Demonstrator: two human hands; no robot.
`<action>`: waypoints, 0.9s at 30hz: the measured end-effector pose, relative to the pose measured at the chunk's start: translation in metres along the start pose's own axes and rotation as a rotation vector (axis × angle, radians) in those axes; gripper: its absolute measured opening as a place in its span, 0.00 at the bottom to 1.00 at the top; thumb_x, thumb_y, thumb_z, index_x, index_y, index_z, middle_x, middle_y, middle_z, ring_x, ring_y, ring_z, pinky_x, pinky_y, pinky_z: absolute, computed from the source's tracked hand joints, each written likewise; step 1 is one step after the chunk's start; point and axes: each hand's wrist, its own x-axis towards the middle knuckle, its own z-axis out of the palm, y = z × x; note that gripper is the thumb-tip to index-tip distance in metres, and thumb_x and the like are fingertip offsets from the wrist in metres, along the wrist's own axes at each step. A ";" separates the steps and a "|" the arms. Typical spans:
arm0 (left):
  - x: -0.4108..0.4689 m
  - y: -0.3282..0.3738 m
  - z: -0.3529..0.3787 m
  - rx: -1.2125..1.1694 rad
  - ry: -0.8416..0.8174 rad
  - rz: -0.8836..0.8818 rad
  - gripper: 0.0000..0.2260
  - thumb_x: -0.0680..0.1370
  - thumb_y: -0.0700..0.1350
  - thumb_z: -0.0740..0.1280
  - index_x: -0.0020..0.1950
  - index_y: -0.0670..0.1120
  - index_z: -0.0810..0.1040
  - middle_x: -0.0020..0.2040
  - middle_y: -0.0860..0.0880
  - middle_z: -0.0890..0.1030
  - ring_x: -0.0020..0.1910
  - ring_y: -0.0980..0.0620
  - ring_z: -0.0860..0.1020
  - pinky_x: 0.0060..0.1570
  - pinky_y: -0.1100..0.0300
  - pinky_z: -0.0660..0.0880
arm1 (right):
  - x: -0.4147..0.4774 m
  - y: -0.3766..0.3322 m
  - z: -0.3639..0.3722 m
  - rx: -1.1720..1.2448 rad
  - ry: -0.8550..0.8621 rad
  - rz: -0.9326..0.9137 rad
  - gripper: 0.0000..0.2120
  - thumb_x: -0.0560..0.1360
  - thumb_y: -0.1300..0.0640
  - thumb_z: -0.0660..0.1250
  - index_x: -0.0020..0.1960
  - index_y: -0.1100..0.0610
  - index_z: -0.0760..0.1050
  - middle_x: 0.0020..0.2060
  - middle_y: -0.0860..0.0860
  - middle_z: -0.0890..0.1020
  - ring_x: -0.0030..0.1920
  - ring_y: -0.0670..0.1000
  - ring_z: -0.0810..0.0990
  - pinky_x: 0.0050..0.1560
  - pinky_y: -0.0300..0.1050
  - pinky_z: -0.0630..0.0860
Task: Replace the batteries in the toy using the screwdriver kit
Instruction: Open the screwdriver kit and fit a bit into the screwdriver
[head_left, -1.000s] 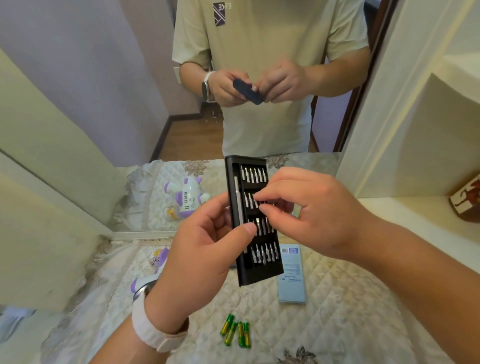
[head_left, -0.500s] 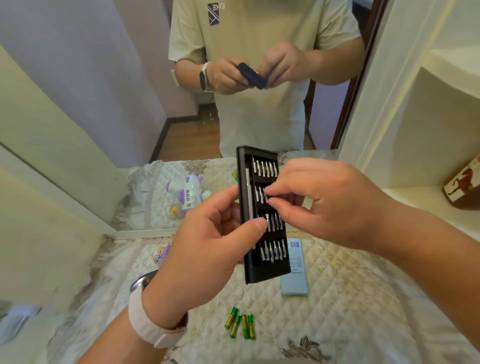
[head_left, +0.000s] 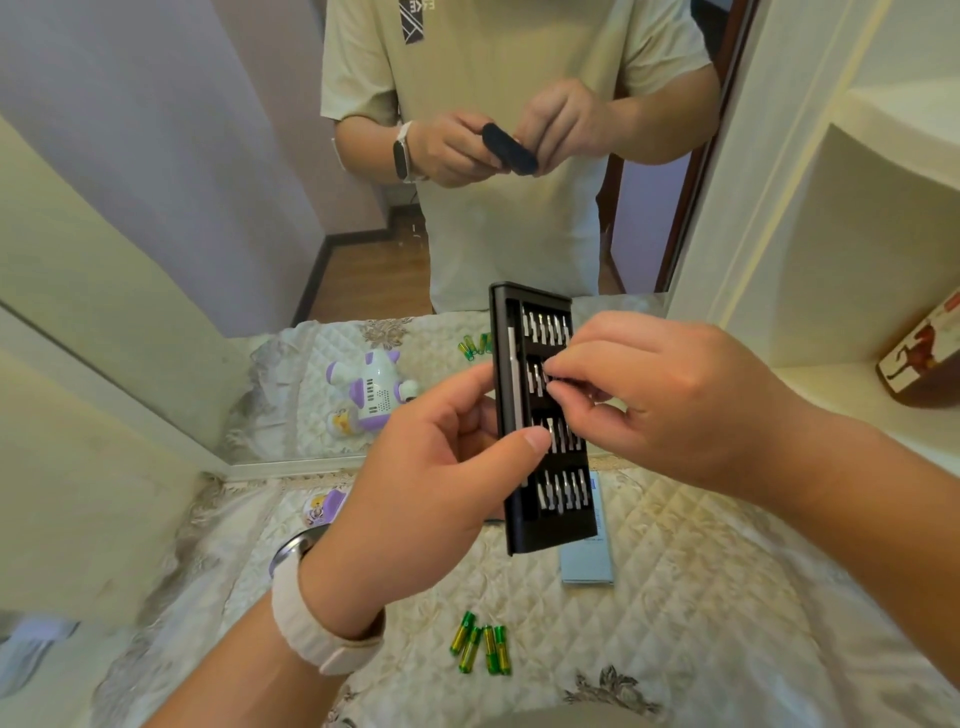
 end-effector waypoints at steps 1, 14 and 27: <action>0.000 0.001 0.001 -0.006 -0.004 0.001 0.16 0.74 0.37 0.68 0.60 0.48 0.80 0.46 0.44 0.84 0.42 0.51 0.84 0.34 0.61 0.79 | -0.001 0.001 0.002 -0.013 0.030 -0.011 0.07 0.77 0.61 0.67 0.45 0.63 0.82 0.38 0.55 0.82 0.35 0.53 0.79 0.34 0.46 0.77; 0.003 -0.006 0.008 -0.021 0.014 -0.035 0.16 0.73 0.37 0.67 0.60 0.47 0.80 0.48 0.41 0.85 0.41 0.49 0.83 0.35 0.56 0.81 | -0.008 0.007 0.004 0.198 -0.056 0.146 0.08 0.77 0.57 0.66 0.48 0.59 0.83 0.39 0.50 0.80 0.35 0.44 0.75 0.37 0.40 0.75; 0.007 -0.017 0.013 0.014 0.007 -0.074 0.15 0.73 0.38 0.68 0.58 0.50 0.82 0.49 0.40 0.84 0.43 0.47 0.83 0.39 0.48 0.82 | -0.006 0.016 -0.007 0.290 -0.281 0.251 0.14 0.75 0.45 0.61 0.48 0.51 0.82 0.39 0.42 0.78 0.38 0.42 0.77 0.40 0.35 0.74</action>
